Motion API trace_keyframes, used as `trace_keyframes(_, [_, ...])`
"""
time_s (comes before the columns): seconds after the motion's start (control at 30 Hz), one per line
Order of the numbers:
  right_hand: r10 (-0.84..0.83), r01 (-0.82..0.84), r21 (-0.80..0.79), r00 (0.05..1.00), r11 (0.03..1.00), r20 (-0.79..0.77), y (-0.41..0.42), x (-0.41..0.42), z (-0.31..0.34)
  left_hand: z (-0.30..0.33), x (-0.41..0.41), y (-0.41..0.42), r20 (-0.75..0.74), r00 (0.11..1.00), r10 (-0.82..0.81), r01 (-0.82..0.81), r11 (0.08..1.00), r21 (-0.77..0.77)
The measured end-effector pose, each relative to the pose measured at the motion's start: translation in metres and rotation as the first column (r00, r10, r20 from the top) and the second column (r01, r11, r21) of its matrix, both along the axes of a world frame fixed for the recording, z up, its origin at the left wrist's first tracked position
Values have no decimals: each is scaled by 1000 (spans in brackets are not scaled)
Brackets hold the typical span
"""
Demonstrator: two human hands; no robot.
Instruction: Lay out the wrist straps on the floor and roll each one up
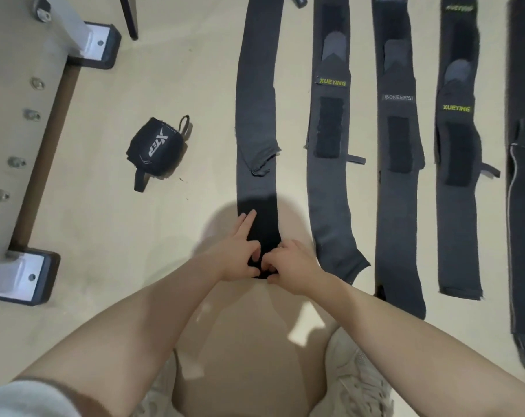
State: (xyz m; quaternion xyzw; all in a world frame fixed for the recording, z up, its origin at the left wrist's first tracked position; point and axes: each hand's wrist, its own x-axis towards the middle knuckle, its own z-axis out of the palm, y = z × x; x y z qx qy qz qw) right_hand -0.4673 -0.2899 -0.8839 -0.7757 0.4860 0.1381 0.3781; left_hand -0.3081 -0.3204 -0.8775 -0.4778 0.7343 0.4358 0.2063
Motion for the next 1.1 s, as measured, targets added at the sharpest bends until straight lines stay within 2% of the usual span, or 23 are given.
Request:
trace_keyframes(0.17, [-179, 180, 25, 983, 983, -39, 7, 0, -5, -3, 1, 10, 23, 1000, -1, 4, 994, -113])
trace_keyframes(0.3, [-168, 167, -6, 985, 986, -51, 9, 6, -6, -12, 3, 34, -27, 999, 43, -48, 968, -244])
trace_keyframes(0.43, [-103, 99, -68, 993, 993, -58, 18, 7, -7, -18, 0, 55, -99, 986, 137, -155, 966, -209])
trace_keyframes(0.5, [-89, 84, -75, 994, 994, -67, 20, 8, -7, -18, 0, 56, -91, 986, 143, -158, 969, -190])
trace_keyframes(0.63, [-105, 105, -9, 993, 994, -51, 15, 4, -5, -15, 1, 54, -64, 991, 118, -127, 978, -165])
trace_keyframes(0.77, [-156, 159, 26, 985, 987, -76, 7, 6, -2, -12, 4, 48, -101, 987, 127, -139, 983, -119])
trace_keyframes(0.93, [-69, 41, -144, 978, 989, -197, 8, 10, -6, -12, 1, 47, -93, 987, 132, -146, 977, -153])
trace_keyframes(1.1, [23, -96, -356, 979, 930, -204, 18, 9, -12, -14, -8, 48, -54, 981, 188, -195, 949, -249])
